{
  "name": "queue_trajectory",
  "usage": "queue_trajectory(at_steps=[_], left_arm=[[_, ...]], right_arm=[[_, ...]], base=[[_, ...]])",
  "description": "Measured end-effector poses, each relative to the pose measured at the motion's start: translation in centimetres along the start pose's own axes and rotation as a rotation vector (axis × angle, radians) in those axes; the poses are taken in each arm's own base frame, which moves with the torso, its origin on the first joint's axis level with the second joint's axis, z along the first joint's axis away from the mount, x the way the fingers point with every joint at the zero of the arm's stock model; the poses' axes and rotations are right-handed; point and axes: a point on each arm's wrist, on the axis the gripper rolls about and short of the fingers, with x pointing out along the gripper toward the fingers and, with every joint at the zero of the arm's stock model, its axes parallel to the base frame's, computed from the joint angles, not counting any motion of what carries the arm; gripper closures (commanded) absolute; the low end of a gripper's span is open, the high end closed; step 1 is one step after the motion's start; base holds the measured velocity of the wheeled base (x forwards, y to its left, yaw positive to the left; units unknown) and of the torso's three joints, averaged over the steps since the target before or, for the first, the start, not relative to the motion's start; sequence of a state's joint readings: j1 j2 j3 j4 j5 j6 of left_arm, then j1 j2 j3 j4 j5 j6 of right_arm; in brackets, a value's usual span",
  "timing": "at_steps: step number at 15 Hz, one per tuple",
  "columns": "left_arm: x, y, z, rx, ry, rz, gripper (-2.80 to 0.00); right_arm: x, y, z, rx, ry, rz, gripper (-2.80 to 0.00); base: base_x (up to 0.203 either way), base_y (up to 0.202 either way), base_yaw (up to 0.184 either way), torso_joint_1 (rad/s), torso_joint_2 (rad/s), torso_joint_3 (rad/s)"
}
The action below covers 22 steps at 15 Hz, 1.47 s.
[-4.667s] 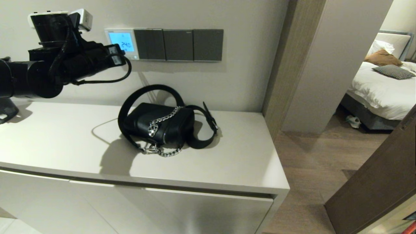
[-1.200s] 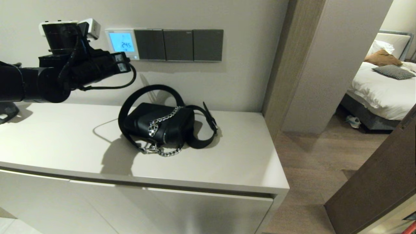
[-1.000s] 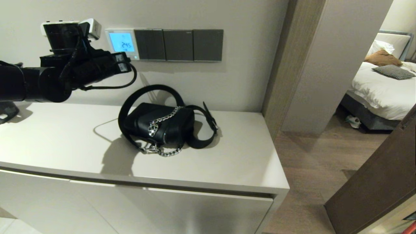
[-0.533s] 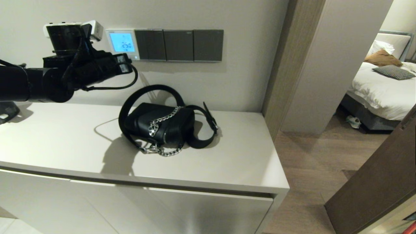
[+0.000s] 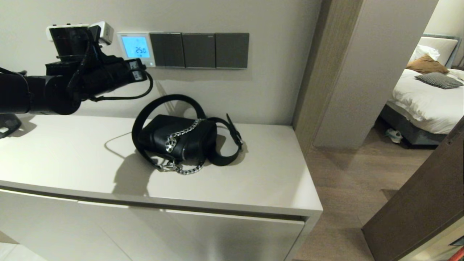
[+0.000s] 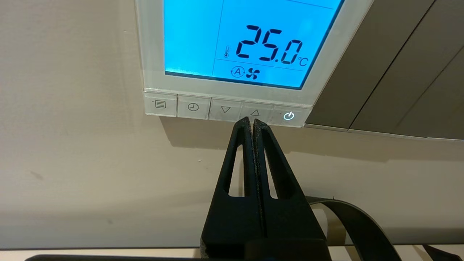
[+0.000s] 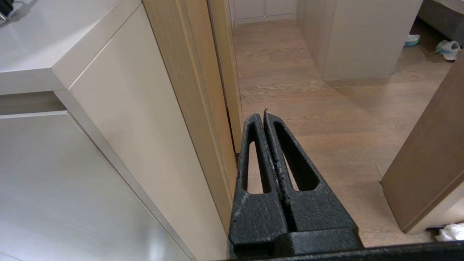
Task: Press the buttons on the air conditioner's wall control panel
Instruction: Press the temperature increase button
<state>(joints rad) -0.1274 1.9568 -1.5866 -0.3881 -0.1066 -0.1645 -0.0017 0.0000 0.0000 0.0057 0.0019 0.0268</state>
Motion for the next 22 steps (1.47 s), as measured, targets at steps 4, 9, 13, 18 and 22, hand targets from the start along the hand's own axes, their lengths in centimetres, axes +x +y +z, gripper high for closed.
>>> queue_trajectory(at_steps=[4,9,13,18,22], left_arm=[[-0.21,-0.05,0.19,0.001,-0.003,-0.001,0.00],[-0.03,-0.01,0.04,0.000,0.000,0.000,0.00],[0.31,0.07,-0.23,0.000,0.007,0.001,0.00],[0.52,0.12,-0.41,-0.001,0.010,0.002,0.00],[0.12,0.06,-0.26,-0.001,0.008,0.001,0.00]], right_arm=[[0.00,0.00,0.00,0.000,0.000,0.000,0.00],[0.00,0.00,0.00,0.000,0.000,0.000,0.00],[0.00,0.00,0.00,0.000,0.000,0.000,0.00],[0.00,0.00,0.00,0.000,0.000,0.000,0.00],[0.00,0.00,0.00,0.000,0.000,0.000,0.00]], base=[[0.000,0.000,0.000,0.000,0.00,0.000],[0.000,0.000,0.000,0.000,0.00,0.000],[0.000,0.000,0.000,0.000,0.00,0.000],[0.000,0.000,0.000,0.000,0.00,0.000],[0.000,0.000,0.000,0.000,0.00,0.000]])
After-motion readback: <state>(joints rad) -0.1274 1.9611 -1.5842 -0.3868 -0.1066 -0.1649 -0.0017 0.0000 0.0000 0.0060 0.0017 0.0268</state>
